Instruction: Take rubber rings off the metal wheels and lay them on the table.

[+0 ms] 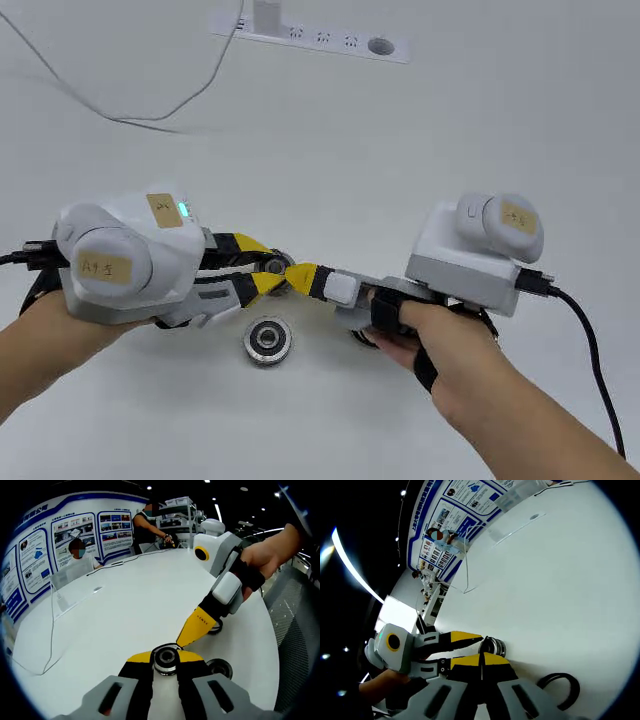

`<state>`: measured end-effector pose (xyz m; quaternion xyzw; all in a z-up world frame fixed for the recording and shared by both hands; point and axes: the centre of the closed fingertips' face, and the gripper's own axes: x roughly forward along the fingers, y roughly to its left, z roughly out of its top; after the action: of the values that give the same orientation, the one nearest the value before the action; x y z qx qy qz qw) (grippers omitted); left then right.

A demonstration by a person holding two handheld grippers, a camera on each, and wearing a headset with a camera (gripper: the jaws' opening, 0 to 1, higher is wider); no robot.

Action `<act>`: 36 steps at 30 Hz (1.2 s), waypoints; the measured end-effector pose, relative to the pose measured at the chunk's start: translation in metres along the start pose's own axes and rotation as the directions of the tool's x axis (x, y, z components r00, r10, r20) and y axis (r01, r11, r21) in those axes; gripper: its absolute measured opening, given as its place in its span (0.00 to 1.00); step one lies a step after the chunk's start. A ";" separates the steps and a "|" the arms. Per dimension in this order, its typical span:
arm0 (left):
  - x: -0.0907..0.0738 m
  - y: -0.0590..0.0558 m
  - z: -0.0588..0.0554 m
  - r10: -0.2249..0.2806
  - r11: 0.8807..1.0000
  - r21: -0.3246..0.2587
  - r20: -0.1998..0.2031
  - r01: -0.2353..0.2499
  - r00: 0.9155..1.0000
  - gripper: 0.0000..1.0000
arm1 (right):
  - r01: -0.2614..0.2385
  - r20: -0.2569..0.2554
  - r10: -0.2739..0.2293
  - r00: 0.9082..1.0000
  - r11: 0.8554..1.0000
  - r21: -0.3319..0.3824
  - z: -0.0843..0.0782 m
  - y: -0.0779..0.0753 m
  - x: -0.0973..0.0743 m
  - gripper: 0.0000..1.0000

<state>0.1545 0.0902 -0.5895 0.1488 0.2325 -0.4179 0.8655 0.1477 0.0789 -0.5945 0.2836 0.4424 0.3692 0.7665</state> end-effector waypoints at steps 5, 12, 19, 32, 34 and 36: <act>-0.008 0.006 0.004 0.004 1.000 -0.016 0.011 -0.004 1.000 0.19 | -0.003 0.006 0.003 1.000 1.000 0.010 0.001 0.002 0.002 0.01; -0.023 0.015 0.001 0.044 0.999 -0.024 0.004 -0.044 0.999 0.21 | -0.014 0.011 0.014 1.000 1.000 0.016 0.004 0.007 0.005 0.01; -0.039 0.022 0.004 0.093 0.995 -0.050 0.025 -0.091 0.995 0.20 | -0.050 0.022 0.049 0.999 0.999 0.022 0.006 0.019 0.007 0.01; -0.050 0.025 0.022 0.143 0.986 -0.093 0.087 -0.135 0.986 0.27 | -0.059 0.127 0.050 0.991 0.996 0.067 0.035 0.020 -0.029 0.01; -0.053 0.024 0.027 0.148 0.984 -0.112 0.112 -0.135 0.983 0.29 | -0.047 0.149 0.035 0.988 0.995 0.082 0.039 0.013 -0.041 0.01; -0.057 0.023 0.031 0.154 0.983 -0.117 0.126 -0.139 0.980 0.31 | -0.033 0.165 0.018 0.986 0.995 0.089 0.041 0.006 -0.051 0.01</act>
<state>0.1506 0.1279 -0.5318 0.0899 0.1842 -0.3489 0.9145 0.1649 0.0360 -0.5473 0.3536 0.3905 0.3335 0.7818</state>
